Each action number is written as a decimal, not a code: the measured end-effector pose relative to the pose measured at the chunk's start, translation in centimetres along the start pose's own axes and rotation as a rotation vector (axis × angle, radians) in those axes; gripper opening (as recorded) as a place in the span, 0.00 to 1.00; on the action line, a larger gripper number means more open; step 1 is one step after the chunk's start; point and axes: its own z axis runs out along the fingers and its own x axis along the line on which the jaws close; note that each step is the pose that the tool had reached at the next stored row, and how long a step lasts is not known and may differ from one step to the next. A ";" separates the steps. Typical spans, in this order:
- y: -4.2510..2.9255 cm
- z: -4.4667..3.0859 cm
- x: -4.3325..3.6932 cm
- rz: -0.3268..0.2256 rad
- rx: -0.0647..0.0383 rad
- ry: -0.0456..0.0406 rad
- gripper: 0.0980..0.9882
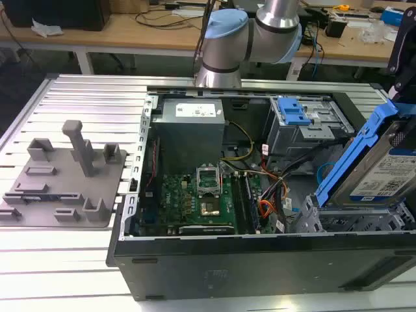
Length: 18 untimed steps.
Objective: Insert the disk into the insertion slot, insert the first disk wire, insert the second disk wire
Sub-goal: 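Insert the disk into the insertion slot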
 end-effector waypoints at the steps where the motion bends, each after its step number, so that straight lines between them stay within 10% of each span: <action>1: 0.00 0.00 0.00 0.000 0.000 0.0000 0.30; 15: 0.01 -0.01 0.00 0.000 0.001 -0.0028 0.30; 18: 0.13 0.01 0.03 -0.001 0.009 -0.0300 0.30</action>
